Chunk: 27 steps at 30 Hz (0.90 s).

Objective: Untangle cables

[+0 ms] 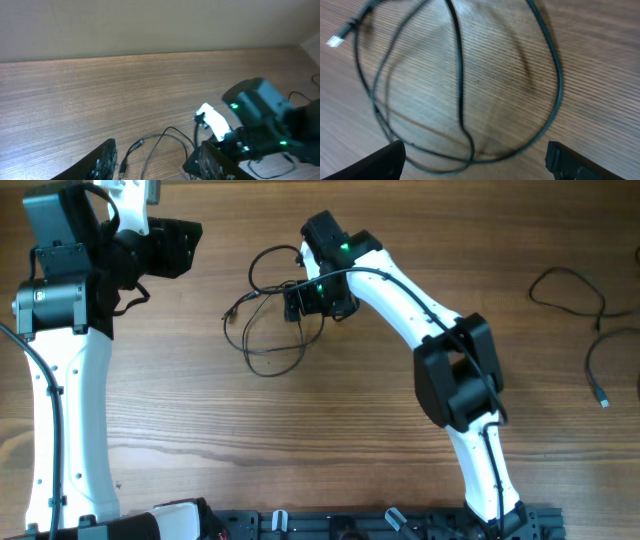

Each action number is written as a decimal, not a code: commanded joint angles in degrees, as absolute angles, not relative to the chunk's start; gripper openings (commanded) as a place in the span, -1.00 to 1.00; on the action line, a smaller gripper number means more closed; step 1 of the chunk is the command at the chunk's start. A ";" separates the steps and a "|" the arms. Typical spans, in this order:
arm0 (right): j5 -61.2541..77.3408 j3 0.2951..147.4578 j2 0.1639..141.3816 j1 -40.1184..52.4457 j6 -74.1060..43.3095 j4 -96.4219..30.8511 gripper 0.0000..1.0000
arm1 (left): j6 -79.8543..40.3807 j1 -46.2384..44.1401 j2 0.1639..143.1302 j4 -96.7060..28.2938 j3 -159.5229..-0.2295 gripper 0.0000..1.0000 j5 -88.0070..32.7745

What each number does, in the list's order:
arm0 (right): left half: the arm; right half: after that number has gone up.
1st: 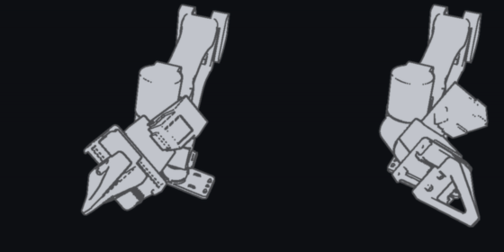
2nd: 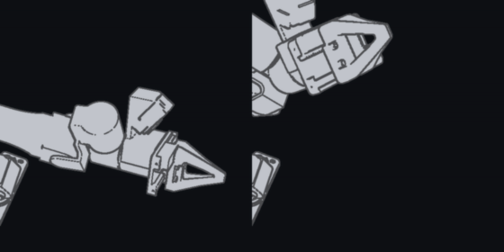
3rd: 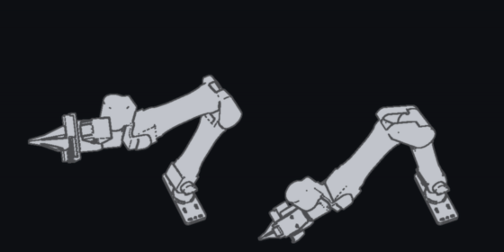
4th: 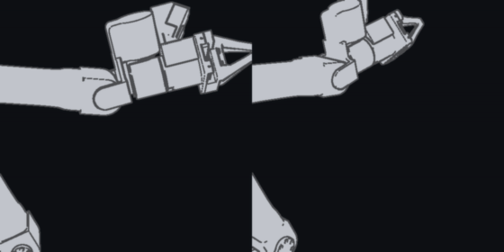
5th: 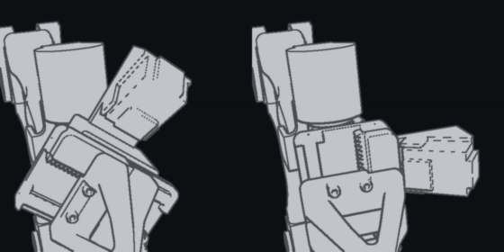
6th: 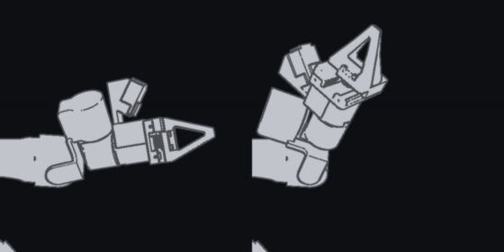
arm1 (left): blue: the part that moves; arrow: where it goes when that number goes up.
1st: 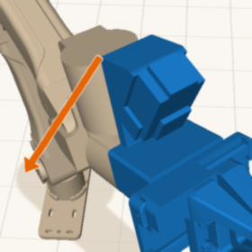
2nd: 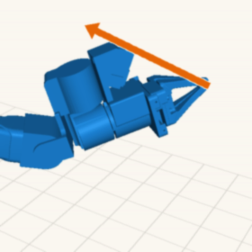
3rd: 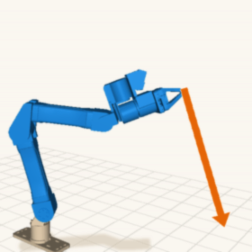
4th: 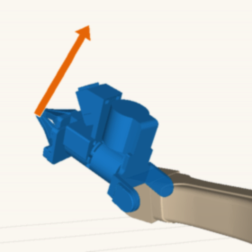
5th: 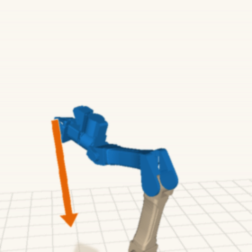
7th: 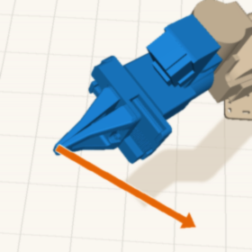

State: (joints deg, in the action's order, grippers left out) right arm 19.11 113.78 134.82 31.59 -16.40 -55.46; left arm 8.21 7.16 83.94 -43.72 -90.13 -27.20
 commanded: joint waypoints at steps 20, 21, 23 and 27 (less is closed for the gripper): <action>24.03 113.93 140.49 33.80 -16.75 -48.82 0.32 | 7.62 7.53 83.57 -43.92 -89.91 0.12 -27.14; 24.03 113.93 140.49 33.80 -16.75 -48.73 0.28 | 7.62 7.53 83.57 -43.92 -89.91 0.13 -27.14; 24.03 113.93 140.49 33.80 -16.73 -48.71 0.19 | 7.62 7.53 83.57 -43.92 -89.91 0.13 -27.14; 24.05 113.93 140.49 33.78 -16.78 -48.66 -0.45 | 7.62 7.53 83.57 -43.94 -89.91 0.14 -27.14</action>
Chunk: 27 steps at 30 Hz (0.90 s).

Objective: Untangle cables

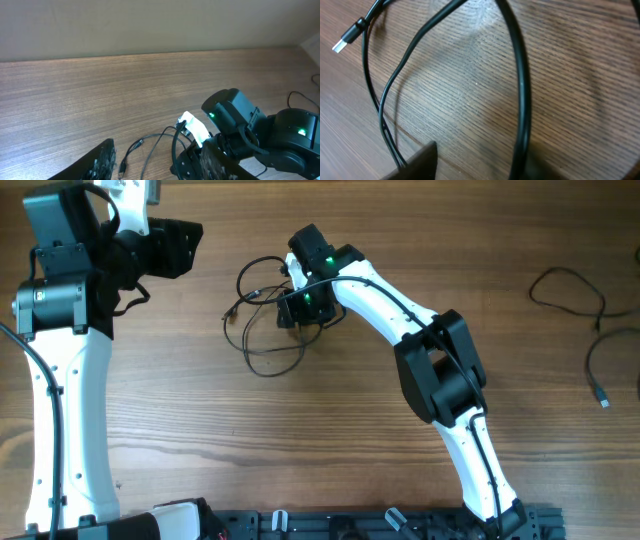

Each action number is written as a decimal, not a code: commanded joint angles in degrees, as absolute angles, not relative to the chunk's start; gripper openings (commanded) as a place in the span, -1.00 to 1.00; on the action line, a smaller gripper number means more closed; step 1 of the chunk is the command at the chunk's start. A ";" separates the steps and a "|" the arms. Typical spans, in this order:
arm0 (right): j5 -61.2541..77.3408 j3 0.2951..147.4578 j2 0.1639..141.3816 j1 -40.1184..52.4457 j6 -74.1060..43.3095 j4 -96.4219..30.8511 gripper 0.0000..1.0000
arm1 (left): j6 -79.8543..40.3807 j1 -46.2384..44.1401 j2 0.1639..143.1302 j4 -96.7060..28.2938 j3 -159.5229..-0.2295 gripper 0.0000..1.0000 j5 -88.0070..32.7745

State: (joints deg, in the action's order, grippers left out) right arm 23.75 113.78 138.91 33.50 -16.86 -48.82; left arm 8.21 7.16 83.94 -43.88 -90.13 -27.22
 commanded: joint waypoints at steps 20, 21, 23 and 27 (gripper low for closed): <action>33.54 114.67 135.63 27.88 -18.20 -38.85 -0.91 | 7.66 7.53 83.57 -43.94 -89.91 0.15 -27.11; 33.01 114.87 134.63 27.18 -18.17 -38.89 -0.91 | 7.66 7.53 83.57 -43.94 -89.91 0.15 -27.11; 31.68 115.18 132.49 25.85 -18.13 -39.11 -0.91 | 7.64 7.53 83.57 -43.94 -89.91 0.15 -27.11; 27.88 115.31 127.59 24.27 -16.47 -39.77 -0.91 | 7.64 7.53 83.57 -44.03 -89.91 0.15 -27.11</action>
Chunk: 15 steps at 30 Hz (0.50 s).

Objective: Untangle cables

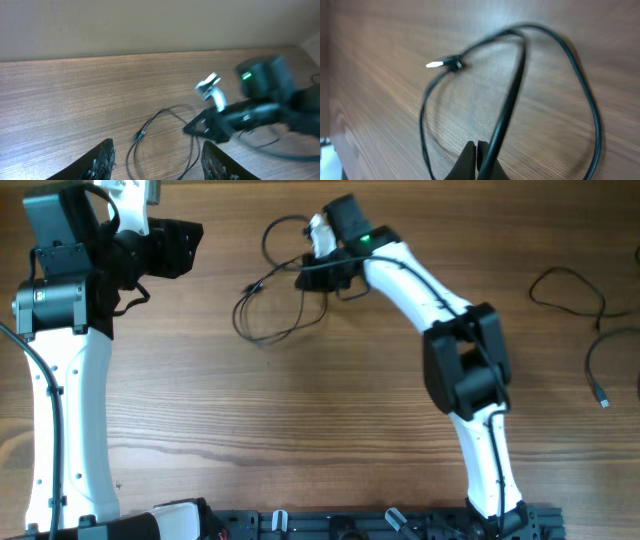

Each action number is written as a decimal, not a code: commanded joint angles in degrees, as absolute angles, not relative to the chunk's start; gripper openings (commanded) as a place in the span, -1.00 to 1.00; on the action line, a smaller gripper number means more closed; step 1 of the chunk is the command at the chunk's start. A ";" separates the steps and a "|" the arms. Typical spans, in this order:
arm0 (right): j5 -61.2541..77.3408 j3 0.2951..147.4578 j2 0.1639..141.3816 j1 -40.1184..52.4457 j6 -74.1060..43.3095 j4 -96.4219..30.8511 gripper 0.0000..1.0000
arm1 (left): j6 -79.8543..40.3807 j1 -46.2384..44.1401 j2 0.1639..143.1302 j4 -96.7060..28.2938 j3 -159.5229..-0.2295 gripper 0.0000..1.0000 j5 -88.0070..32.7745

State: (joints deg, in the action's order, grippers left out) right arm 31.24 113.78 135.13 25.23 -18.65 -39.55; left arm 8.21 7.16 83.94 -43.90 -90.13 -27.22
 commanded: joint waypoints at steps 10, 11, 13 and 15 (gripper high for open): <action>10.37 115.35 114.24 24.08 -16.45 -40.10 -0.91 | 7.64 7.53 83.57 -44.40 -89.91 0.43 -27.09; 8.75 115.52 113.01 24.08 -16.45 -40.10 -0.91 | 7.64 7.53 83.57 -44.40 -89.91 0.68 -27.09; 7.01 116.55 110.98 24.08 -14.46 -40.23 -0.91 | 7.62 7.53 83.57 -44.47 -89.91 0.96 -26.61; 4.58 118.69 109.27 24.08 -13.41 -40.77 -0.91 | 7.62 7.53 83.57 -44.62 -89.91 0.98 -24.71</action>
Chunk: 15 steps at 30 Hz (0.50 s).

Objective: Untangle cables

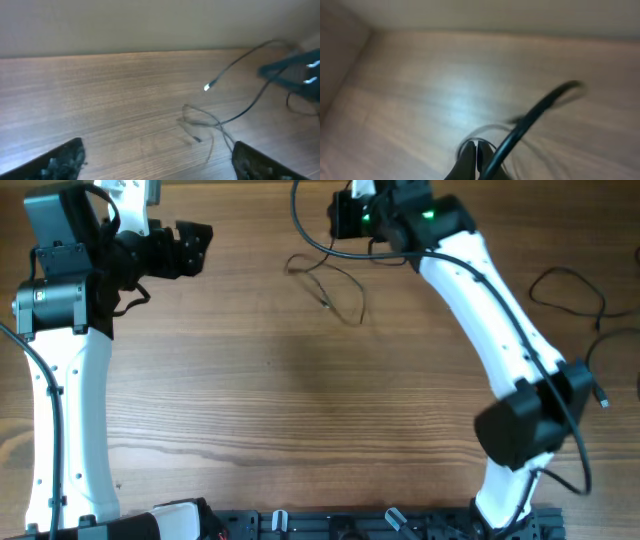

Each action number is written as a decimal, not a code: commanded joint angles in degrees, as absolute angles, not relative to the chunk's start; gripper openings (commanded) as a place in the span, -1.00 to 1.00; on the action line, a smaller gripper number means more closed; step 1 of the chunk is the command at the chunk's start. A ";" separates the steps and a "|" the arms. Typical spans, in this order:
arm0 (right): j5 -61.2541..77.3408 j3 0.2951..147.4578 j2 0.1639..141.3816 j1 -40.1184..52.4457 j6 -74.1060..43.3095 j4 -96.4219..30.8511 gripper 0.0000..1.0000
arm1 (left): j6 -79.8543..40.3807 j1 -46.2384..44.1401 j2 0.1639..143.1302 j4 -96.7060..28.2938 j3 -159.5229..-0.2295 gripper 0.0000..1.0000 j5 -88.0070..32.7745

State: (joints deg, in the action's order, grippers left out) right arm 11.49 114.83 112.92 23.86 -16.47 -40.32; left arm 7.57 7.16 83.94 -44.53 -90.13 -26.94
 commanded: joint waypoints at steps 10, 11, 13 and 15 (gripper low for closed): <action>-13.47 136.92 108.09 23.86 -5.89 -54.39 -0.91 | 7.64 7.53 83.57 -45.21 -89.89 0.91 -23.90; -14.81 137.99 107.98 23.75 -6.13 -55.20 -0.91 | 7.64 7.53 83.57 -45.21 -89.89 0.91 -23.90; -15.99 140.64 107.81 23.42 -5.89 -56.66 -0.91 | 7.64 7.53 83.57 -45.23 -89.91 0.91 -23.90; -17.04 142.26 107.28 23.00 -5.91 -57.21 -0.91 | 7.64 7.53 83.57 -45.23 -89.91 0.91 -23.90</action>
